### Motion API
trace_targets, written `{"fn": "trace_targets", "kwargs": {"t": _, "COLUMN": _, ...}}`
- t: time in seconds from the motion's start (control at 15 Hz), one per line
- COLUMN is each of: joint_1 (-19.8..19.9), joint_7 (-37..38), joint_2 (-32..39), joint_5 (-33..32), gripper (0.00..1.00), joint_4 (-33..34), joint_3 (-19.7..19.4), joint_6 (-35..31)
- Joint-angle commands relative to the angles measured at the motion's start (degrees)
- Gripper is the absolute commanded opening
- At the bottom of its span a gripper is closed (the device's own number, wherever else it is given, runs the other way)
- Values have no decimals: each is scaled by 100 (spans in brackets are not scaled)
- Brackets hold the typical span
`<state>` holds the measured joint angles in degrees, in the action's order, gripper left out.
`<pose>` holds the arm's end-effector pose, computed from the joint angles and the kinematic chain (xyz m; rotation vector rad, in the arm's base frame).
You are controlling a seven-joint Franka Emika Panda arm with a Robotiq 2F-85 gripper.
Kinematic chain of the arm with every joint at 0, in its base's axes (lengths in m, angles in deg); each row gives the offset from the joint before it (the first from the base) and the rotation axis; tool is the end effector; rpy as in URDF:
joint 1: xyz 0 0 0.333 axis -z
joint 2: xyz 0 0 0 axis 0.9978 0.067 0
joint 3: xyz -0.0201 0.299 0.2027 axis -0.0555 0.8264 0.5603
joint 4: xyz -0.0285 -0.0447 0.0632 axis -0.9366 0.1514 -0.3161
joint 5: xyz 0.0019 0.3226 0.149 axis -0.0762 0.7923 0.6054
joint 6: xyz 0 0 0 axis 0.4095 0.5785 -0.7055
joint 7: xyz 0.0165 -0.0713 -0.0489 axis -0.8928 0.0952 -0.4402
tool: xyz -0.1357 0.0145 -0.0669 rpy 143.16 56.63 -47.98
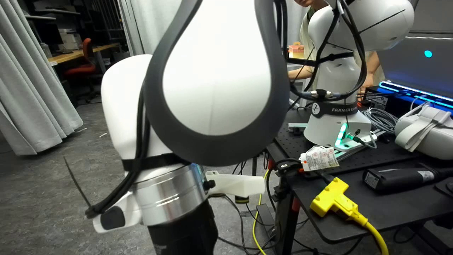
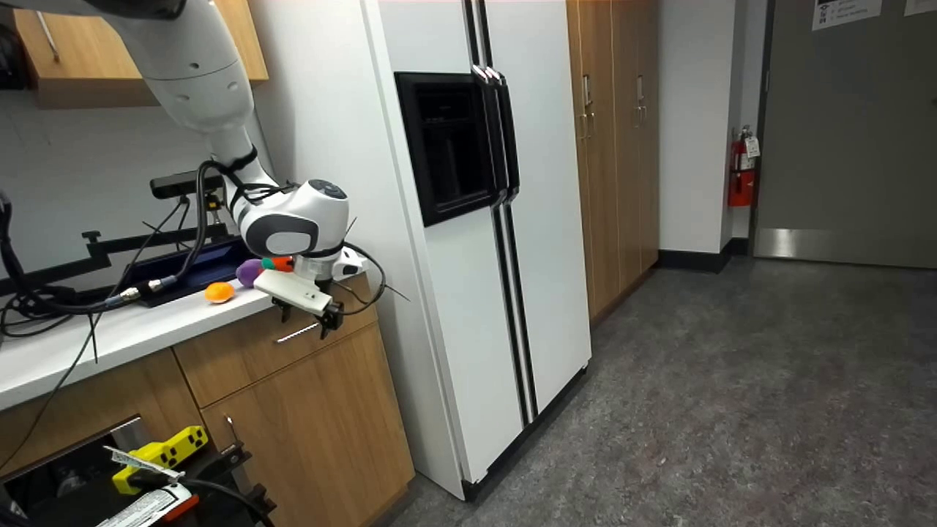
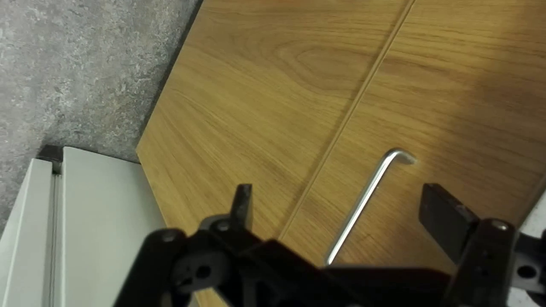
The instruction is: Fully open the drawer
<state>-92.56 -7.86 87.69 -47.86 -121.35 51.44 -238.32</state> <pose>0.4667 0.3188 0.1924 -2.4942 -0.7719 0.0146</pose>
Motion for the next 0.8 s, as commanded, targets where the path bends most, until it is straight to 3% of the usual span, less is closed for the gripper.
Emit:
{"fn": "trace_targets", "kwargs": {"t": 0.0, "joint_1": 151, "joint_7": -18, "joint_2": 123, "joint_5": -54, "gripper": 100, "joint_4": 47, "joint_3": 115, "joint_6": -153}}
{"fn": "trace_targets", "kwargs": {"t": 0.6, "joint_1": -91, "joint_7": 119, "joint_2": 916, "joint_5": -311, "gripper": 100, "joint_4": 309, "joint_3": 507, "joint_6": -801}}
{"fn": "trace_targets", "kwargs": {"t": 0.73, "joint_1": 149, "joint_7": 149, "joint_2": 891, "joint_5": -712, "gripper": 100, "joint_4": 385, "joint_3": 465, "joint_6": -638}}
